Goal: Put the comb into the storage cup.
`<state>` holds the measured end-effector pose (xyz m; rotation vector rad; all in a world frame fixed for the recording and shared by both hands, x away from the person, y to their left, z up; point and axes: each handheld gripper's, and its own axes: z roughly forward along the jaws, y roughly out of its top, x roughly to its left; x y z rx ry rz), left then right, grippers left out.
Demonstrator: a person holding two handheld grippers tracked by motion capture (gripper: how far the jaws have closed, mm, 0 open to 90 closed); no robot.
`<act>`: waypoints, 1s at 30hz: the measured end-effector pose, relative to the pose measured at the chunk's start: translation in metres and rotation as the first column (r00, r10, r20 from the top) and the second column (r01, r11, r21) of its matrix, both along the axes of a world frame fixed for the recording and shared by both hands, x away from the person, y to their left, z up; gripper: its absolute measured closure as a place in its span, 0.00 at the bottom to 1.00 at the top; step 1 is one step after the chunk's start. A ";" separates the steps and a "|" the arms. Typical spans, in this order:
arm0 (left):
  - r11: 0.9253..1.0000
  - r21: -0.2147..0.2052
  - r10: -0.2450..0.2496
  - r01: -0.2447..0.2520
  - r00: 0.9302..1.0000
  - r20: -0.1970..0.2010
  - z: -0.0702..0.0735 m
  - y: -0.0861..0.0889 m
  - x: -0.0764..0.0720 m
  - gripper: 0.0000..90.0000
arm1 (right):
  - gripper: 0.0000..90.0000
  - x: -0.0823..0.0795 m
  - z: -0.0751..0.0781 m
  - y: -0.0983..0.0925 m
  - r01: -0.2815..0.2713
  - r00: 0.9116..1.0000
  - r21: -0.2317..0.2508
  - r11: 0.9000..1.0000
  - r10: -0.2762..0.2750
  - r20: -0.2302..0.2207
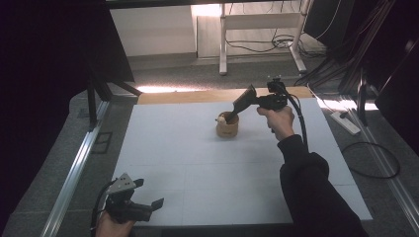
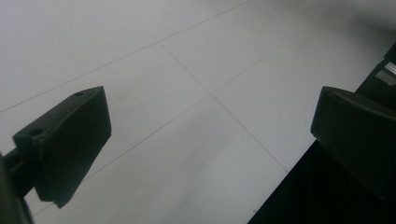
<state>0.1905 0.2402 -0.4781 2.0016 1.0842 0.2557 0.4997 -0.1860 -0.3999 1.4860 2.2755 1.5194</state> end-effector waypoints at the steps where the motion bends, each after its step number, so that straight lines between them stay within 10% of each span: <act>1: 1.000 0.000 0.000 0.000 1.000 -0.002 0.000 0.000 0.000 0.00 | 0.94 0.000 -0.001 0.000 0.001 1.000 0.002 1.000 -0.001 -0.001; 30: 0.999 0.037 0.040 -0.040 0.999 -0.014 0.000 -0.001 0.001 0.00 | 0.93 0.010 -0.019 -0.017 0.025 0.997 0.052 0.998 -0.021 -0.075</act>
